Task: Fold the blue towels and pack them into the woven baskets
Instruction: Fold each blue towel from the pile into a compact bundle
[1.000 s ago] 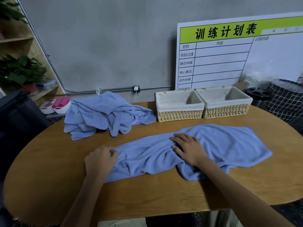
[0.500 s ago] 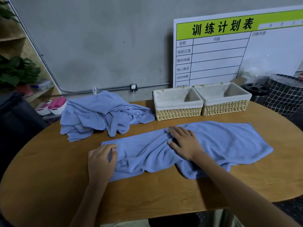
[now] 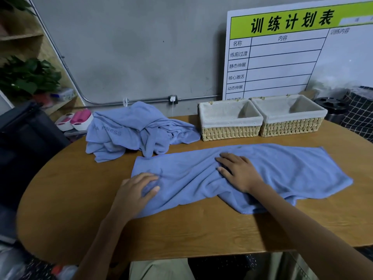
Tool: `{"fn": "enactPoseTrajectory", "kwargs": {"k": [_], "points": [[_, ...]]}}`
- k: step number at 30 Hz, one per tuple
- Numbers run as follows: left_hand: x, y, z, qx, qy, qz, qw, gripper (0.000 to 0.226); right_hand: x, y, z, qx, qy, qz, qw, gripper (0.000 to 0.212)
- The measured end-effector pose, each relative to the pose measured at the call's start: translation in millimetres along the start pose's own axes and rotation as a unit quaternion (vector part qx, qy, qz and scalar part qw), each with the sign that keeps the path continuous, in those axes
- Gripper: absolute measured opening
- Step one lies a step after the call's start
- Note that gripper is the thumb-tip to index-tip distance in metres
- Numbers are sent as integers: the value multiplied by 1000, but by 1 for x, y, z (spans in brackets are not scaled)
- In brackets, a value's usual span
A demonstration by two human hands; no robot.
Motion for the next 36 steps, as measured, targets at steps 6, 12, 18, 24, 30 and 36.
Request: {"fn": "enactPoseTrajectory", "kwargs": {"k": [6, 12, 18, 24, 30, 36], "points": [[-5, 2, -7, 66, 148, 22, 986, 89, -4, -5, -5, -3, 69, -14, 997, 101], [-30, -5, 17, 98, -24, -4, 995, 75, -23, -4, -7, -19, 58, 1, 998, 76], [18, -25, -7, 45, 25, 75, 996, 87, -15, 7, 2, -13, 53, -4, 998, 81], [31, -18, -36, 84, 153, 148, 973, 125, -20, 5, -2, 2, 59, -3, 998, 79], [-4, -22, -26, 100, 167, 138, 971, 128, -38, 1, -2, -3, 51, 22, 998, 79], [22, -32, -27, 71, 130, 186, 971, 105, -28, 4, 1, 4, 50, 4, 999, 75]]}}
Point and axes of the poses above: each hand's wrist, its own x-axis towards the middle knuckle, its own z-axis out of the back of the hand, y = z × x, the point moved 5 cm from there along x, towards the middle knuckle, and after that the axes turned 2 degrees about y, right-handed, at the moved point
